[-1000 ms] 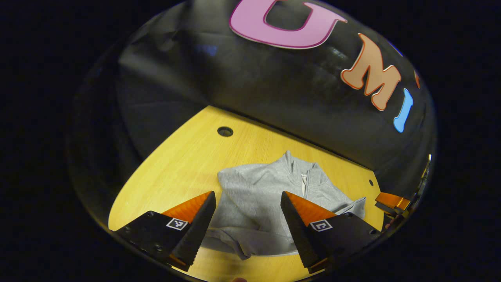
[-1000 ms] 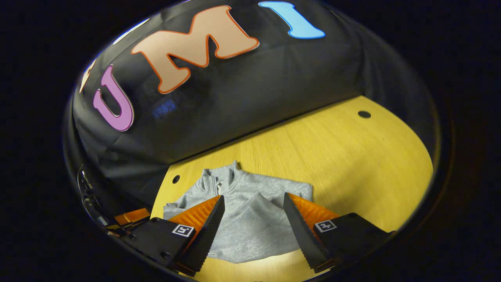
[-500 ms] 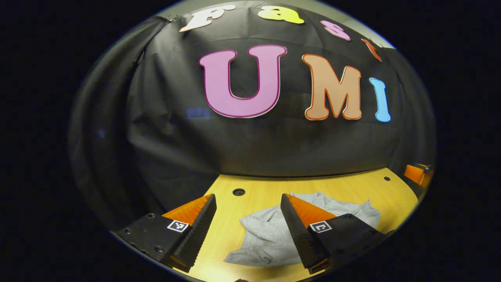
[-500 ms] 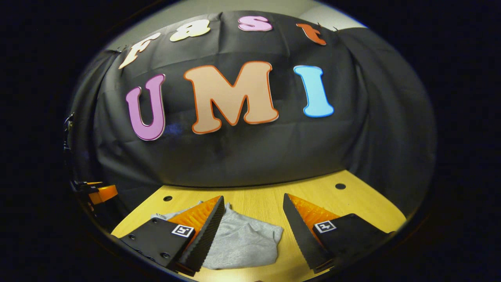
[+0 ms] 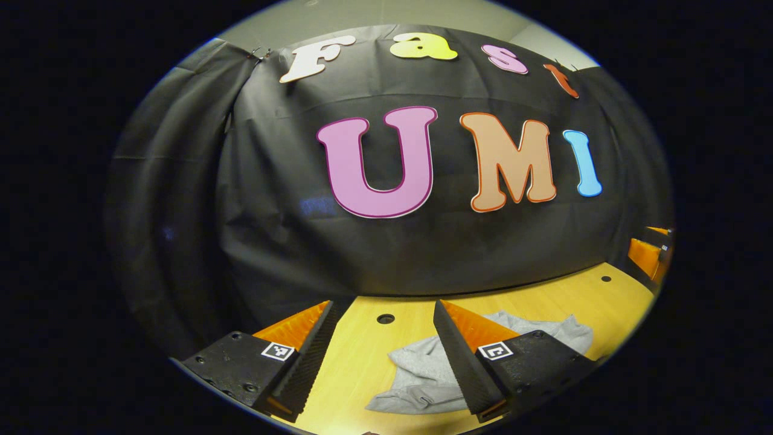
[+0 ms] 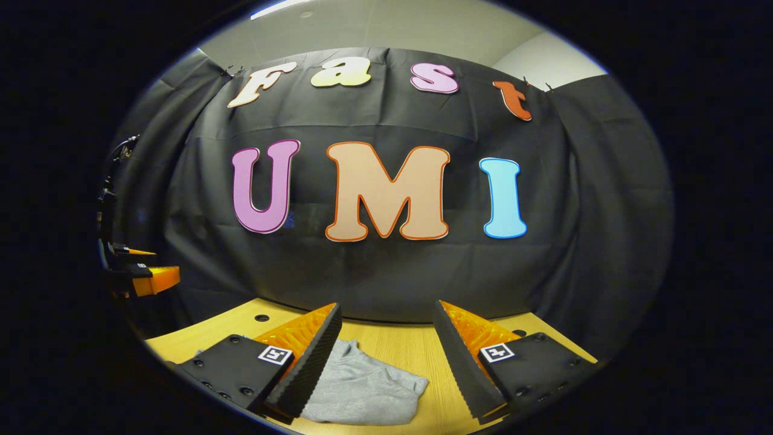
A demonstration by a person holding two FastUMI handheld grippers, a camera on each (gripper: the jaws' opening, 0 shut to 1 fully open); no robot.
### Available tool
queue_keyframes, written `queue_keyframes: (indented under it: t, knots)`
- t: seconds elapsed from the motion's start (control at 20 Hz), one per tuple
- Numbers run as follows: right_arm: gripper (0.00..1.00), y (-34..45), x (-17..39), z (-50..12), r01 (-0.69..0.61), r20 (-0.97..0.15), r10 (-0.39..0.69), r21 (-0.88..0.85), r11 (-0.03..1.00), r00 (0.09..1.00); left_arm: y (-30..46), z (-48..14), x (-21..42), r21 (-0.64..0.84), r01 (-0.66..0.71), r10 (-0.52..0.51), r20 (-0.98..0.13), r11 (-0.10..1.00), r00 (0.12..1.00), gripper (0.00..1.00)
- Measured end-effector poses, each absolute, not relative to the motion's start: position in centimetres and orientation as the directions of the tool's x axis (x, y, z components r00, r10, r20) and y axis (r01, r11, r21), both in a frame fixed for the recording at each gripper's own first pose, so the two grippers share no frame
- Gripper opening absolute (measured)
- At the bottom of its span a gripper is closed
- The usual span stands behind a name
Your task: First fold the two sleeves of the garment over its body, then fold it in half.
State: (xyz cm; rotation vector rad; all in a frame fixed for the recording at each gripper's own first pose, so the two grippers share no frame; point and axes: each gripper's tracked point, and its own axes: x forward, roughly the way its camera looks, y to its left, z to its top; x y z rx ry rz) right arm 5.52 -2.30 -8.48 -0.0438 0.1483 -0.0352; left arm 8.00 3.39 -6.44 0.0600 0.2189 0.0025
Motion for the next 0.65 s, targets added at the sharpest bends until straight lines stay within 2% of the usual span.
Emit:
queue_keyframes:
  t: [0.65]
  knots:
    - [0.97, -2.2, 5.2, -9.5, 0.046, -0.190, -0.054, -0.043, 0.998, 0.980, 3.9, -5.7, 7.1, 0.035, -0.013, 0.020, -0.203, 0.999, 0.979, 0.94]
